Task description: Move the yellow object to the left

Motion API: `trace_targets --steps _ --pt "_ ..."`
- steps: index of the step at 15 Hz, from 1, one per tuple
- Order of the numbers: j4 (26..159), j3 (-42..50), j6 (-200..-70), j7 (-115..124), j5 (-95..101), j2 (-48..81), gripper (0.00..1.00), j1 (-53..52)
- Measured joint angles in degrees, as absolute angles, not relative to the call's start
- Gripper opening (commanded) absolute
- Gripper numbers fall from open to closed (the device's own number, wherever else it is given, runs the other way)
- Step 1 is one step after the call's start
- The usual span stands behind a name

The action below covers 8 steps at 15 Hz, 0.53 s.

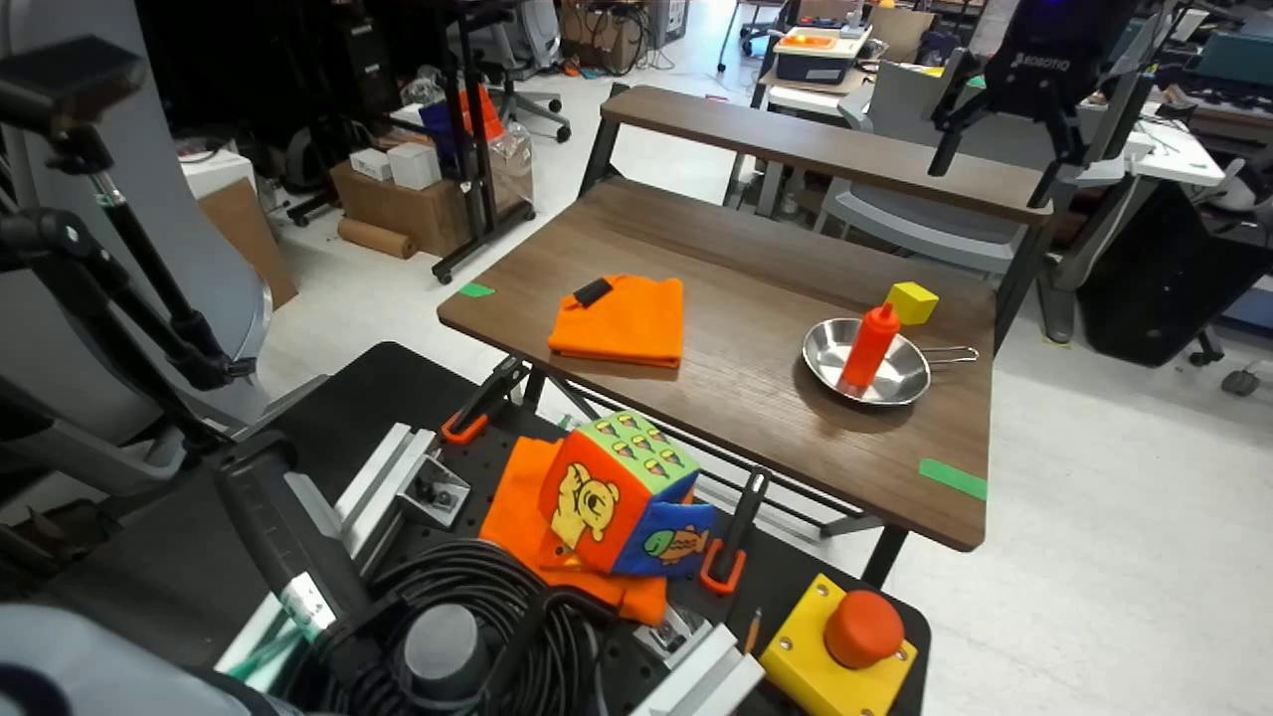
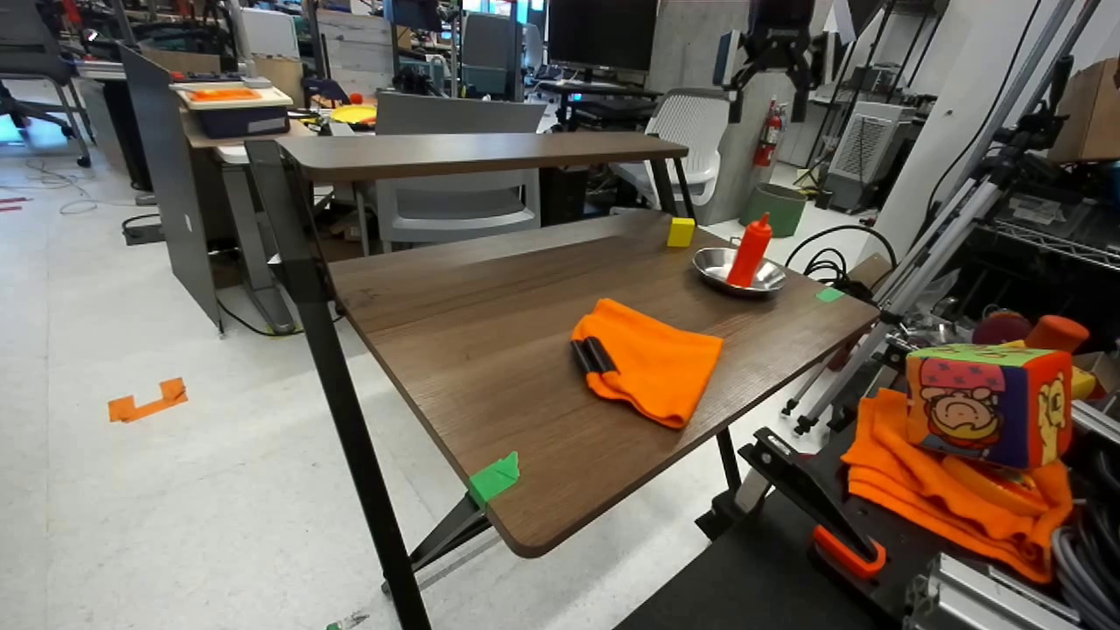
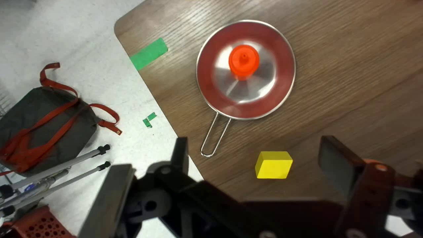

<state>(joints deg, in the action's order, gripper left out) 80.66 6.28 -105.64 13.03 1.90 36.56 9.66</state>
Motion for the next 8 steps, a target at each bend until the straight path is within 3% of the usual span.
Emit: trace_targets --steps 8 --pt "59.5 6.3 -104.3 23.6 -2.6 56.8 1.0 9.6"
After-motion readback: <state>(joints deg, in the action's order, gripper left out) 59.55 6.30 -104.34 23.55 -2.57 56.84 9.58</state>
